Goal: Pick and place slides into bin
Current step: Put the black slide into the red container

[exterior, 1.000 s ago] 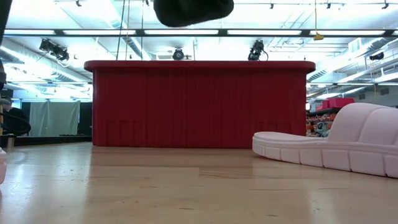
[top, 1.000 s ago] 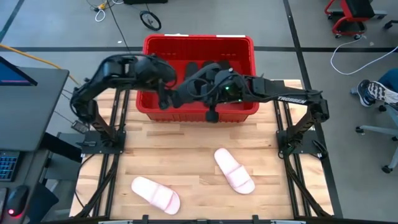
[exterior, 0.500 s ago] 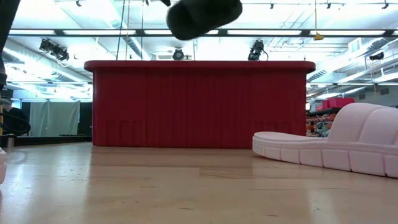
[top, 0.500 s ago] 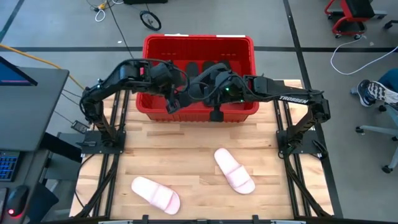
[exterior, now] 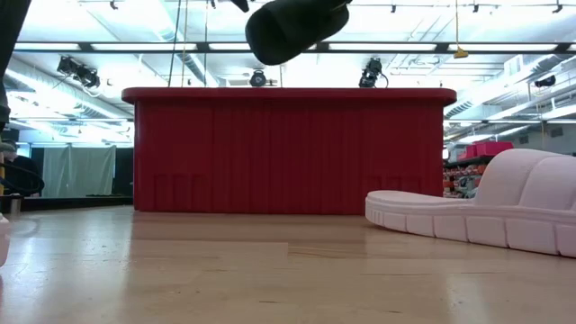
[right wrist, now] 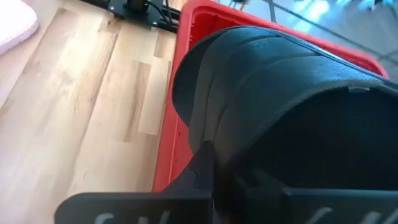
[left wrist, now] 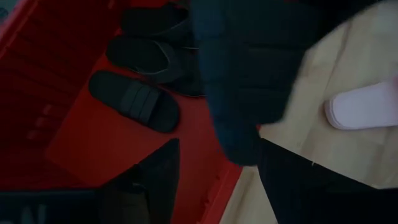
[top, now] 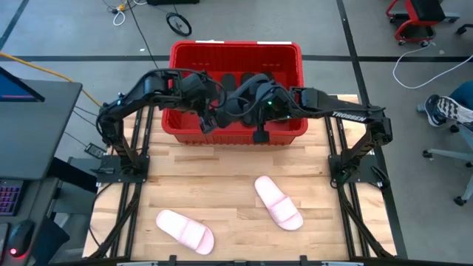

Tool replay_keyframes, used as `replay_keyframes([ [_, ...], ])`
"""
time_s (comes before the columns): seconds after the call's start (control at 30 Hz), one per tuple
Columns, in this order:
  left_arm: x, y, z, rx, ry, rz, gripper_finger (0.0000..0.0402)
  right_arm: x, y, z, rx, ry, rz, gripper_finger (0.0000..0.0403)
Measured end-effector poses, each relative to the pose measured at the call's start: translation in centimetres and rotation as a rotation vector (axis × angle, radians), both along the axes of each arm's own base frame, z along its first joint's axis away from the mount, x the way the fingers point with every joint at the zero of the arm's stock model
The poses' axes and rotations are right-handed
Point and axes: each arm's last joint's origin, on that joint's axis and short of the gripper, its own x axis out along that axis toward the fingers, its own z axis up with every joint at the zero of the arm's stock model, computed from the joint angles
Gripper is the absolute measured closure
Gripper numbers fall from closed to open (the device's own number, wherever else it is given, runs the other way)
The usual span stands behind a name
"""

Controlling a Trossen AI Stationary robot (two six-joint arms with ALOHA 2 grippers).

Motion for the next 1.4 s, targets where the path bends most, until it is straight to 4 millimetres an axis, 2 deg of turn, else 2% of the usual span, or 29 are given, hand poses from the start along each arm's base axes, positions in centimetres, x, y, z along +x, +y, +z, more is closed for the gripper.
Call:
replay_keyframes([
  [0.27,0.6,0.7,-0.6,-0.035,0.012,0.011,0.019,0.4,1.2,0.3,-0.116,-0.01,0.033,0.0394],
  [0.5,1.1,0.4,-0.9,-0.043,0.019,0.012,0.0192,0.2,0.2,0.2,-0.156,0.013,-0.023,0.0394],
  [0.87,1.2,0.3,-1.0,-0.058,0.015,0.022,0.0199,-0.2,-1.5,0.1,-0.106,0.012,-0.036,0.0394],
  [1.2,1.8,0.8,-1.7,-0.057,0.044,0.027,0.0191,0.0,-0.6,0.1,-0.075,0.006,0.026,0.0394],
  [1.4,2.6,1.0,-2.4,-0.053,0.078,0.014,0.0214,0.2,-0.1,0.2,-0.091,-0.011,0.025,0.0393],
])
